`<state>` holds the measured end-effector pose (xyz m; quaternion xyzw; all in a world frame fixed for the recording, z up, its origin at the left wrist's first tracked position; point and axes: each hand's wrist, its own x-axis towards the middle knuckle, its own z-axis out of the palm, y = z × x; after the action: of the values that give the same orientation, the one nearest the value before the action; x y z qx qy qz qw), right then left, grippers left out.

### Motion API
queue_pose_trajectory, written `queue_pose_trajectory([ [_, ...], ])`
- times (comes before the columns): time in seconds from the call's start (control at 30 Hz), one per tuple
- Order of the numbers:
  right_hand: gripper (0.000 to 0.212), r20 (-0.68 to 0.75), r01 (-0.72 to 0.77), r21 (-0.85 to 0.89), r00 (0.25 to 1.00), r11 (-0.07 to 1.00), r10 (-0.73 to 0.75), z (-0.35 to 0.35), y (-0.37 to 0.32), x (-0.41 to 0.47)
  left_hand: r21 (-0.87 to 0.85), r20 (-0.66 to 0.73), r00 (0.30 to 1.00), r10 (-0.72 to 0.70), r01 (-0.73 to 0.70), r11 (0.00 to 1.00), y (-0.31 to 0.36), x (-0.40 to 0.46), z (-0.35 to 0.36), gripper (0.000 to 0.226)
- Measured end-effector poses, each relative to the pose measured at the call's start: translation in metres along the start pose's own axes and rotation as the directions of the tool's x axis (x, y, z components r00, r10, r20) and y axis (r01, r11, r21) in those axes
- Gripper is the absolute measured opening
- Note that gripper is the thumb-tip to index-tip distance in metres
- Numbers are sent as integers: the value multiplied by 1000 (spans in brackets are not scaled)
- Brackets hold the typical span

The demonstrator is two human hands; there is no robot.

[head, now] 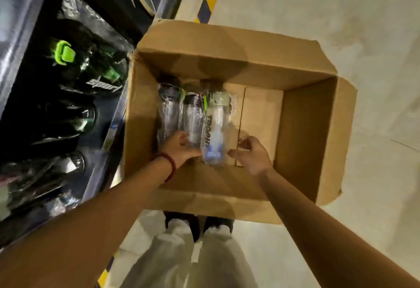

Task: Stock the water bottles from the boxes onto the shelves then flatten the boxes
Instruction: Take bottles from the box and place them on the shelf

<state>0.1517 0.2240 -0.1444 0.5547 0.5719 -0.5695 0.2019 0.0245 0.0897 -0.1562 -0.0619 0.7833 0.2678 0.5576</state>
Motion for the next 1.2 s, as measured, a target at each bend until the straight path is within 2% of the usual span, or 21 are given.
queue_pose_trajectory([
  [0.17, 57, 7, 22, -18, 1000, 1000, -21, 28, 29, 79, 25, -83, 997, 4, -2, 1000, -32, 88, 23, 75],
  [0.27, 61, 0, 35, -29, 999, 999, -35, 41, 37, 116, 199, -285, 958, 41, 18, 980, -47, 120, 35, 63],
  [0.33, 52, 36, 39, -2, 999, 999, -39, 49, 42, 134, 296, -419, 903, 94, 38, 954, -53, 130, 43, 57],
  [0.4, 47, 45, 56, 11, 997, 998, -56, 55, 48, 148, 273, -472, 877, 87, 51, 961, -58, 136, 48, 64],
  [0.47, 57, 17, 79, 9, 997, 997, -79, 58, 52, 158, 163, -416, 909, 4, 70, 984, -59, 141, 52, 74],
  [0.53, 70, -9, 108, -24, 994, 994, -108, 55, 56, 162, 120, -322, 946, -37, 79, 990, -60, 146, 57, 75],
  [0.6, 70, 23, 146, -40, 989, 988, -145, 50, 61, 165, 114, -306, 951, -33, 72, 991, -59, 149, 63, 83],
  [0.73, 65, 58, 144, -42, 988, 989, -141, 46, 68, 174, -77, -324, 938, -123, 104, 992, -53, 156, 71, 103],
  [0.87, 78, 72, 103, -29, 992, 994, -101, 49, 67, 178, -146, -222, 953, -208, 178, 973, -52, 159, 65, 116],
  [1.0, 53, 195, 31, -13, 980, 999, -28, 46, 66, 169, -190, -116, 973, -201, 177, 966, -54, 150, 52, 91],
  [1.07, 42, 219, 0, 58, 976, 998, -12, 44, 64, 158, -178, -94, 978, -185, 166, 970, -52, 140, 47, 91],
  [1.13, 53, 197, -25, 93, 980, 995, 6, 46, 59, 145, -179, -80, 981, -179, 163, 970, -49, 127, 43, 101],
  [1.2, 77, 163, -43, 98, 986, 994, 26, 47, 52, 130, -183, -66, 980, -186, 171, 968, -42, 111, 39, 107],
])
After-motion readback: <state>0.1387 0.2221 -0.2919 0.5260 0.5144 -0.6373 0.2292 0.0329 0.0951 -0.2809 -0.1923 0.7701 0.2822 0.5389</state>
